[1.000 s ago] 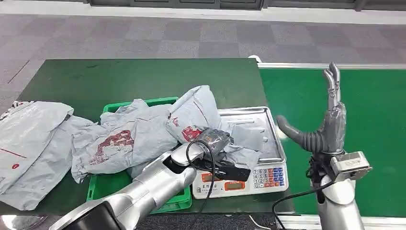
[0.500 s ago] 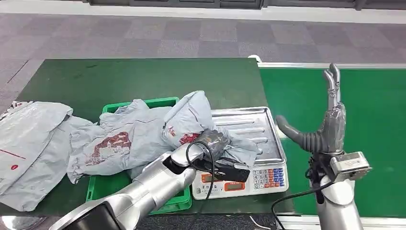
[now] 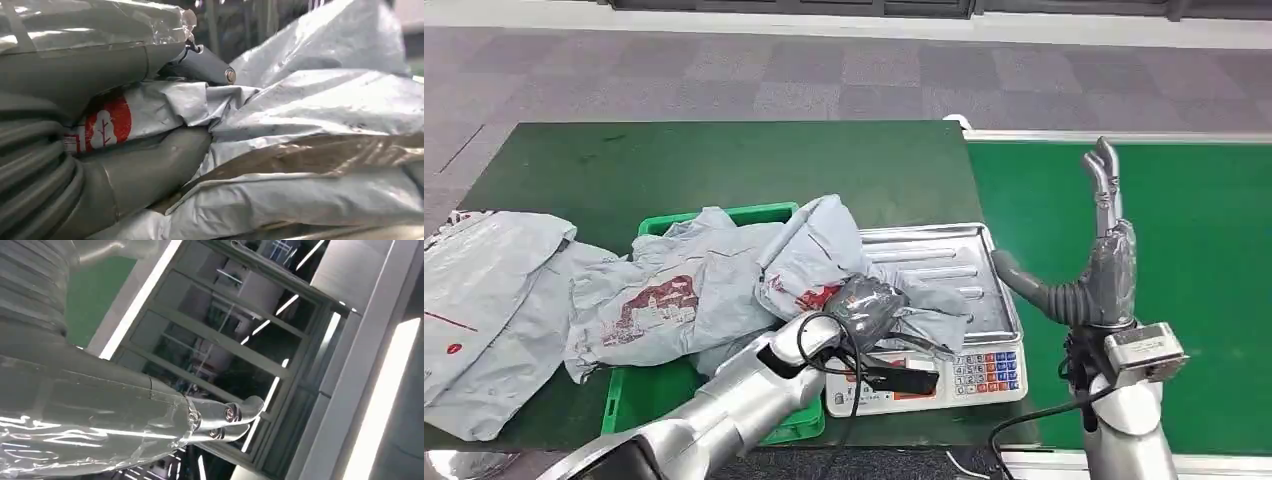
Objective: Moved the parcel from conveyor to table for the left to box.
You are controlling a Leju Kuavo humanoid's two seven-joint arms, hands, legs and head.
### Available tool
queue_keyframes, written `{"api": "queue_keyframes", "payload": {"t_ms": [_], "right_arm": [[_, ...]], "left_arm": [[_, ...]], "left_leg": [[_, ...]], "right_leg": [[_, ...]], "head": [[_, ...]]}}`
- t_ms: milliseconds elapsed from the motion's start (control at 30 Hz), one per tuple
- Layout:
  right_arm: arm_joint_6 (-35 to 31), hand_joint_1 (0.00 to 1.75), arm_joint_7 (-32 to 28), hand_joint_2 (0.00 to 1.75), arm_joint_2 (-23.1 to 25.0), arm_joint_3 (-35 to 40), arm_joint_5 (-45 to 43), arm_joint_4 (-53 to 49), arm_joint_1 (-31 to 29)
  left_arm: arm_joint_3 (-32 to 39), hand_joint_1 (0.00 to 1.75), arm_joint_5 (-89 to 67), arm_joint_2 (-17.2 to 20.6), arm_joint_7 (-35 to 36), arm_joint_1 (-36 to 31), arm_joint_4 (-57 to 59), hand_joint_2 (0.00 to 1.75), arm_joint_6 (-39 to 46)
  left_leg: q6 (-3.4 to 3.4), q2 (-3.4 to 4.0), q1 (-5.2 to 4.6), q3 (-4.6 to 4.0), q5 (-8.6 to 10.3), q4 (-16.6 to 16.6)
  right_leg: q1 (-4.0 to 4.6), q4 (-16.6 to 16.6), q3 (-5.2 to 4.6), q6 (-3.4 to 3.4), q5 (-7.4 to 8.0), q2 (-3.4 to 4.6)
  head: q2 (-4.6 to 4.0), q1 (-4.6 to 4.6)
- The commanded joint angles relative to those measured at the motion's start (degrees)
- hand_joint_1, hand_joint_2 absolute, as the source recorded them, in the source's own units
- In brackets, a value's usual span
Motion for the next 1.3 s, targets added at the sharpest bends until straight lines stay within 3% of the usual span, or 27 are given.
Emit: {"api": "queue_keyframes", "payload": {"t_ms": [33,67,100,133,267,333,400,533,700,1033,1233,1300], "right_arm": [[-0.58,0.0,1.29,1.75,1.18,-1.95,-1.81,-2.33,1.28],[-4.74,0.0,0.82,1.75,-0.66,-2.11,-2.4,-1.62,0.86],[-6.7,0.0,0.14,1.75,-4.08,-1.52,-5.27,-0.17,0.64],[-6.76,0.0,-0.4,1.75,-5.33,-2.18,-6.73,0.89,0.14],[-6.76,0.0,-0.4,1.75,-5.33,-2.18,-6.73,0.89,0.14],[-6.19,0.0,-0.45,1.75,-5.33,-2.18,-7.42,1.65,-0.95],[-5.64,0.0,-0.03,1.75,-5.36,-1.94,-8.04,1.41,-0.95],[-5.99,0.0,0.11,1.75,-5.39,-2.62,-7.9,0.12,0.73],[-5.51,0.0,0.45,1.75,-5.19,-2.9,-7.58,-0.33,0.89],[-5.22,0.0,0.97,1.75,-4.96,-2.32,-7.28,0.07,-0.07],[-6.04,0.0,0.59,1.75,-4.79,-3.55,-6.06,-1.94,2.49],[-5.63,0.0,0.54,1.75,-4.64,-4.42,-6.15,-2.64,3.28]], "left_arm": [[20.92,1.75,3.9,3.4,-17.91,11.06,-28.59,1.75,24.9],[35.01,1.75,-6.91,-2.39,-26.96,18.82,-41.7,1.75,24.9],[42.13,1.75,-1.91,3.04,-26.96,22.12,-63.3,1.75,24.9],[44.12,1.75,2.0,6.79,-26.96,22.63,-74.56,1.75,24.9],[44.12,1.75,2.0,6.79,-26.96,22.63,-74.56,1.75,24.9],[46.67,1.75,4.75,6.87,-26.96,23.69,-83.17,1.75,24.9],[48.19,1.75,5.03,7.04,-26.96,24.99,-87.06,1.75,24.9],[49.04,1.75,4.83,7.99,-26.96,26.82,-87.15,1.75,24.9],[49.25,1.75,1.33,7.99,-26.96,26.95,-85.44,1.75,24.9],[51.42,1.75,-5.66,7.36,-26.96,27.3,-88.67,1.75,24.9],[52.23,1.75,-13.25,7.53,-26.96,28.26,-76.35,1.75,24.9],[50.3,1.75,-12.8,9.13,-26.96,28.16,-63.79,1.75,24.9]], "left_leg": [[-0.12,0.13,0.05,0.0,-0.07,-0.03],[-0.15,0.21,0.07,0.08,-0.1,-0.07],[-0.12,0.23,0.04,-0.05,-0.11,-0.01],[-0.16,0.26,0.06,0.0,-0.15,-0.02],[-0.14,0.6,0.05,-0.19,-0.18,0.03],[-0.29,0.96,0.08,0.15,-0.26,-0.14],[-0.34,0.89,0.12,-0.03,-0.35,-0.01],[-0.37,0.82,0.26,0.23,-0.34,-0.23],[-0.3,0.23,0.22,0.1,-0.22,-0.15],[-0.32,0.35,0.21,0.02,-0.27,-0.1],[-0.29,0.09,0.14,0.17,-0.2,-0.23],[-0.34,0.09,0.17,0.28,-0.2,-0.3]], "right_leg": [[0.05,-0.04,-0.01,-0.08,-0.03,0.08],[0.07,-0.08,0.04,-0.1,-0.03,0.14],[0.04,-0.02,-0.09,-0.08,-0.03,0.18],[0.06,-0.05,-0.04,-0.09,-0.05,0.19],[0.04,0.04,-0.38,-0.08,-0.01,0.57],[0.07,-0.08,-0.22,-0.16,0.01,0.93],[0.12,0.06,-0.35,-0.21,-0.04,0.86],[0.26,-0.18,-0.05,-0.26,-0.11,0.77],[0.21,-0.07,-0.01,-0.25,-0.21,0.18],[0.21,-0.03,-0.12,-0.27,-0.21,0.27],[0.14,-0.09,0.07,-0.25,-0.25,0.02],[0.17,-0.18,0.17,-0.28,-0.25,-0.01]], "head": [[0.0,0.0],[0.0,0.0],[0.0,0.0],[0.0,0.0],[0.0,0.0],[0.0,0.0],[0.0,0.0],[0.0,0.0],[0.0,0.0],[0.0,0.0],[0.0,0.0],[0.0,0.0]]}}
